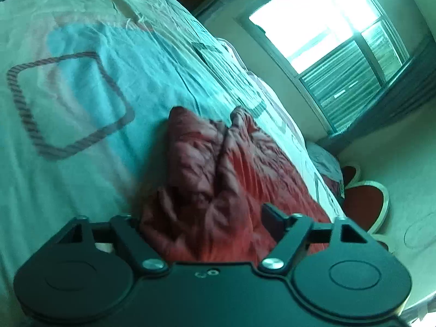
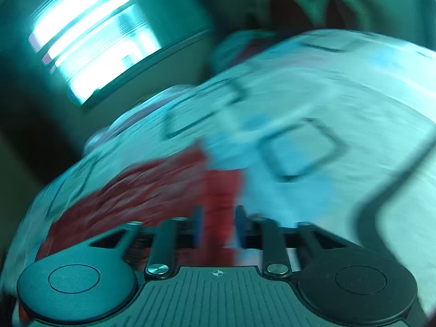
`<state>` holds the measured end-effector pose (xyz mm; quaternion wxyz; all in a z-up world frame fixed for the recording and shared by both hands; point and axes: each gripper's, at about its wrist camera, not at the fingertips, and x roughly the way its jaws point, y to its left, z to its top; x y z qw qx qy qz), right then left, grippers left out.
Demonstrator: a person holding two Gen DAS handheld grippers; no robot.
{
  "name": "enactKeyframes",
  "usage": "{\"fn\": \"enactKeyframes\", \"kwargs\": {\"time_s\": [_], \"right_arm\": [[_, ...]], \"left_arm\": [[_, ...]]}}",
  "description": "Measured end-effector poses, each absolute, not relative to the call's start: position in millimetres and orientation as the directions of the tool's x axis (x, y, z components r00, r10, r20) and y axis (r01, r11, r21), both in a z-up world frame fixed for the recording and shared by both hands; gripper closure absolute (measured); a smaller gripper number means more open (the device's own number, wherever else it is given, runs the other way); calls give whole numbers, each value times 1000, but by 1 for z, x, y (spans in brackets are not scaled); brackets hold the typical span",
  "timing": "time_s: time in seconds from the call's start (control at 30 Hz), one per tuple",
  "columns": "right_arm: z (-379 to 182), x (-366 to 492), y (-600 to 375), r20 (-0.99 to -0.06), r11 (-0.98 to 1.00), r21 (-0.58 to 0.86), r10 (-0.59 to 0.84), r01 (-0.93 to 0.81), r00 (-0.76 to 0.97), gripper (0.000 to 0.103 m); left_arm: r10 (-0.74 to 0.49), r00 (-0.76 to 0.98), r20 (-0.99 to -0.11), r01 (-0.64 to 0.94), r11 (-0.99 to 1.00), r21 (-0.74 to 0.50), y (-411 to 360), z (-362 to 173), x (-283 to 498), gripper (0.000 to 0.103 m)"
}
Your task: Fold large clothes
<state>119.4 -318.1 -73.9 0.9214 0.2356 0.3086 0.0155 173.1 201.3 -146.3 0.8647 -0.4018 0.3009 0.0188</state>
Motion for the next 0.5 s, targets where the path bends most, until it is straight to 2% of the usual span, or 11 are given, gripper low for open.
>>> {"fn": "enactKeyframes", "kwargs": {"time_s": [0.07,0.1,0.2,0.33,0.4,0.5], "right_arm": [[-74,133,-281,-561,896,444,255,26,788,94],[-74,137,-261,-560,898,439,293,-23,775,102],[-78,142,-210,-560,896,424,371,-129,740,103],[-96,153,-180,-586,894,420,399,-157,705,103],[-119,171,-168,-670,908,388,395,-156,628,103],[-139,182,-158,-694,924,349,367,-156,620,103]], "left_arm": [[-219,802,-556,-282,681,-676,201,-148,184,57],[-235,796,-558,-271,686,-676,200,-148,187,70],[-255,805,-536,-223,707,-671,196,-142,183,84],[-255,823,-507,-189,719,-669,192,-134,177,86],[-265,837,-480,-155,725,-671,192,-129,175,86],[-292,863,-411,-60,750,-659,185,-111,169,86]]}}
